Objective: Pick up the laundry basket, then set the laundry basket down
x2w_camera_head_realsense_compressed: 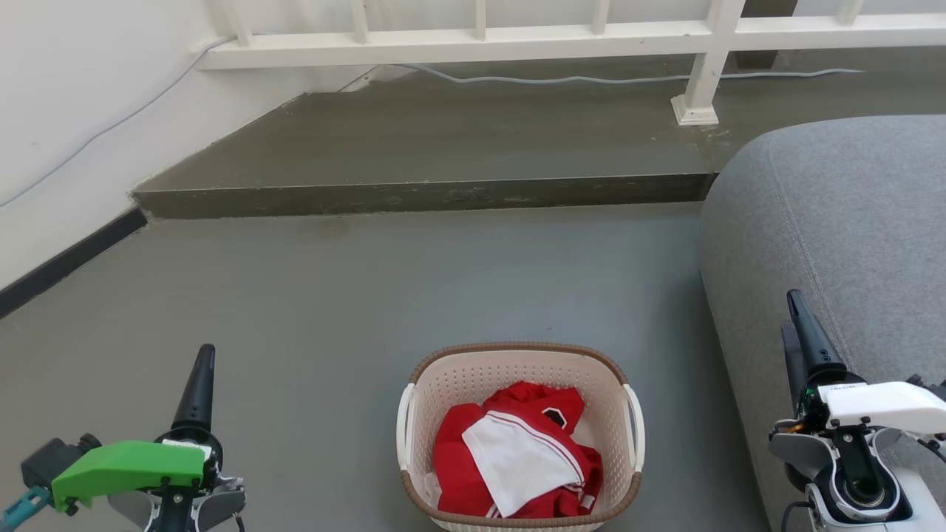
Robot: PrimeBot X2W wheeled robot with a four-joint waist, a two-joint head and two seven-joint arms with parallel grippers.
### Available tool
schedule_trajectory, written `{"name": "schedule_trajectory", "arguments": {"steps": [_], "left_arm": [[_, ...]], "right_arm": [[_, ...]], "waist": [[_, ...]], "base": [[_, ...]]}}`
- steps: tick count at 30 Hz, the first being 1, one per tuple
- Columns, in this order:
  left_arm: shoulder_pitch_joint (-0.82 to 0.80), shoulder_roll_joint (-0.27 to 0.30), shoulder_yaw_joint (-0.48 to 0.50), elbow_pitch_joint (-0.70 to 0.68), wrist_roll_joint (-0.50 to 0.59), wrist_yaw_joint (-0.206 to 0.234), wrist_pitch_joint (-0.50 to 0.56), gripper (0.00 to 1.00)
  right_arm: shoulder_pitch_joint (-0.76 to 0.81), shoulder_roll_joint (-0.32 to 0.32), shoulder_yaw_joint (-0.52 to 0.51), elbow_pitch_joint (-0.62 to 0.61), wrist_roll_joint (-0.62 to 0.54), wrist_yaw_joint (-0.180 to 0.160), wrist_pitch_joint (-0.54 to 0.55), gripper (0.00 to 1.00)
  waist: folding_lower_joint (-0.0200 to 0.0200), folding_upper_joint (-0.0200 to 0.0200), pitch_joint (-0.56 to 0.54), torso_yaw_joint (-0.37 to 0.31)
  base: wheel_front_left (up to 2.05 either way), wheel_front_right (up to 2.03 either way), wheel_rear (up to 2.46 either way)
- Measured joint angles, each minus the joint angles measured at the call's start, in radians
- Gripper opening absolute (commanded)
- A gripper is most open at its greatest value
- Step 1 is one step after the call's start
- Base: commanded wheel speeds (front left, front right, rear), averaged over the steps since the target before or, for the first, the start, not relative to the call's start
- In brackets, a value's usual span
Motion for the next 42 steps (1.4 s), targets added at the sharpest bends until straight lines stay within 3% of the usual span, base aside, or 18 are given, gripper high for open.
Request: {"name": "schedule_trajectory", "arguments": {"steps": [9, 42], "left_arm": [[-0.004, 0.014, -0.002, -0.029, 0.168, 0.000, -0.034, 1.00], [-0.005, 0.016, -0.062, -0.066, 0.748, 0.003, -0.148, 1.00]], "right_arm": [[-0.006, -0.033, 0.047, -0.004, -0.144, 0.000, -0.028, 1.00], [-0.031, -0.031, 0.097, -0.043, -0.713, -0.001, -0.142, 1.00]], "waist": [[0.0000, 0.0001, 0.006, -0.001], [0.0000, 0.0000, 0.026, -0.006]], "base": [[0.00, 0.00, 0.00], [0.00, 0.00, 0.00]]}}
